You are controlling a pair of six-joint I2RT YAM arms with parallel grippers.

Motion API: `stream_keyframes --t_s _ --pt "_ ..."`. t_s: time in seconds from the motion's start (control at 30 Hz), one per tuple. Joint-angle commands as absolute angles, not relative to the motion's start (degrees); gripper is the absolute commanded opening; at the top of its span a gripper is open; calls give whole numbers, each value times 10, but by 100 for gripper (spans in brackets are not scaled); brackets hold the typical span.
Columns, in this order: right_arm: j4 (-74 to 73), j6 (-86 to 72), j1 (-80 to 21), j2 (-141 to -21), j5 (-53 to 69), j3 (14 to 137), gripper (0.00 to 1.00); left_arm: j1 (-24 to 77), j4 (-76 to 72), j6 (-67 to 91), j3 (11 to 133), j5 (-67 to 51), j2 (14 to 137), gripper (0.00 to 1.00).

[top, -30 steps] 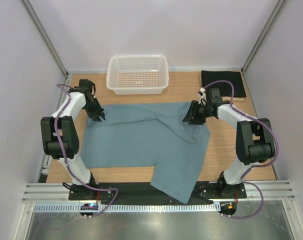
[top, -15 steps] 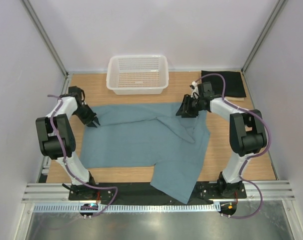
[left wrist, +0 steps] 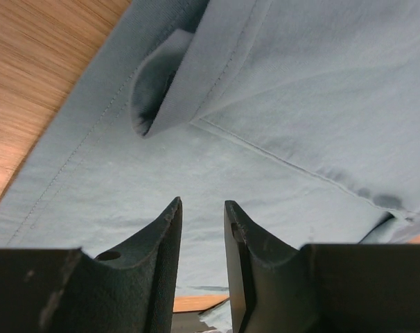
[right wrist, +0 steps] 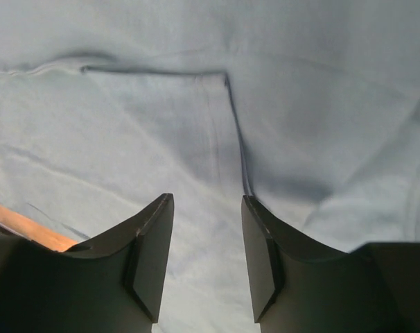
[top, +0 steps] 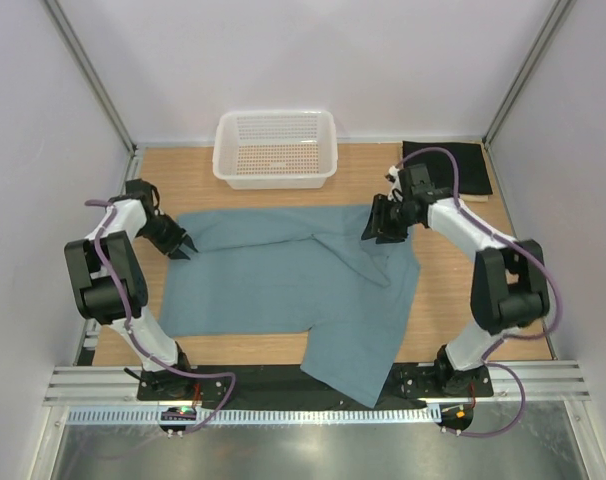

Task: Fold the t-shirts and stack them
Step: Fold the tshirt

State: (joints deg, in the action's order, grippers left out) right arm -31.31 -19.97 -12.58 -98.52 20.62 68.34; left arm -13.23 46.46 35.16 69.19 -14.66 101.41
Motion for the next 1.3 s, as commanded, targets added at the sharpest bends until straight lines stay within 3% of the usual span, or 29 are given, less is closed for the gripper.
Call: stream_keyframes --t_s 0.0,0.3,0.63,1.27 --pt "-369 -183 -125 -870 173 626 52 -140 443 364 689 -174 993 32" --pt "-342 -192 -116 -822 165 505 51 -144 435 379 682 -202 998 32" --pt "-334 -176 -116 -829 156 479 43 -153 435 384 681 -214 1001 31" --pt "-310 -165 -116 -867 156 475 40 -171 410 417 676 -216 1000 30"
